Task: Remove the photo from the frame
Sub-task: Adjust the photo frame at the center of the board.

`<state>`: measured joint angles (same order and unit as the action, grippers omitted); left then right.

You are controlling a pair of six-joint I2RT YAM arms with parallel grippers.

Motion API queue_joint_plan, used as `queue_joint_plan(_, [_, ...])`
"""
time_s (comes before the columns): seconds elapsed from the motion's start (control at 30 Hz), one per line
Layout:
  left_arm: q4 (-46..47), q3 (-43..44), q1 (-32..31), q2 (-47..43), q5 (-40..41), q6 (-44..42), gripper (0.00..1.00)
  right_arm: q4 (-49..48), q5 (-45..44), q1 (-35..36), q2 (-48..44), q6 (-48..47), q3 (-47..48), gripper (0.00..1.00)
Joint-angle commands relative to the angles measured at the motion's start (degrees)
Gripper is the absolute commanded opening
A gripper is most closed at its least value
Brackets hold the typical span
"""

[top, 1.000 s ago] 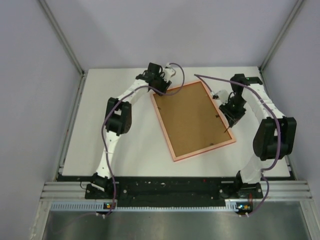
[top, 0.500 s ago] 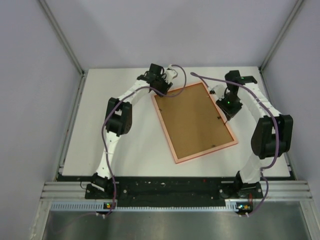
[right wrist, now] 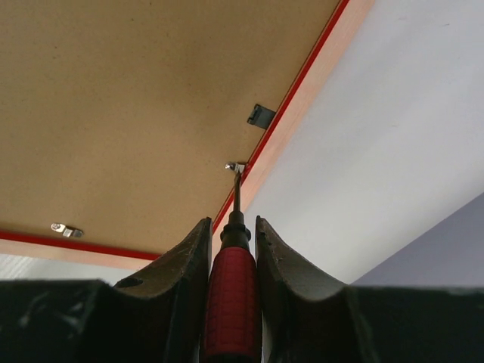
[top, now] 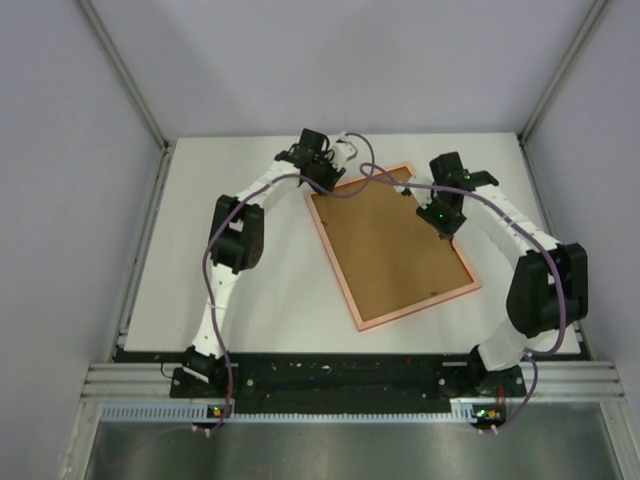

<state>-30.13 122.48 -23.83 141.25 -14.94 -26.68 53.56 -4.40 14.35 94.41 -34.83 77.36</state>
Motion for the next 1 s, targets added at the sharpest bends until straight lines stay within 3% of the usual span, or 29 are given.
queue_joint_plan(0.0, [-5.4,-2.3,-1.7,-1.3,-3.4,-0.2,0.36,-10.0,-1.7,1.7,-7.1,-1.3,-7.5,0.0])
queue_joint_plan(0.17, [-5.9,-2.5,-1.7,-1.3,-2.0,0.7,0.32,-14.7,-3.7,1.7,-15.7,-1.1,-16.9,0.0])
queue_joint_plan(0.43, [-5.7,-2.2,-1.7,-1.0,1.4,3.7,0.25,-11.7,-4.9,1.6,-25.9,0.6,-22.6,0.0])
queue_joint_plan(0.8, [-6.4,-2.0,-1.7,-2.1,-1.0,7.2,0.2,-19.0,8.3,-6.8,-35.4,6.3,-27.8,0.0])
queue_joint_plan(0.87, [-6.9,-2.1,-1.6,-2.7,-2.3,8.1,0.23,-19.8,9.9,-7.1,-35.5,7.6,-28.1,0.0])
queue_joint_plan(0.97, [-7.4,-2.1,-1.7,-4.0,-4.5,9.1,0.38,-20.2,12.6,-7.5,-34.8,9.4,-27.8,0.0])
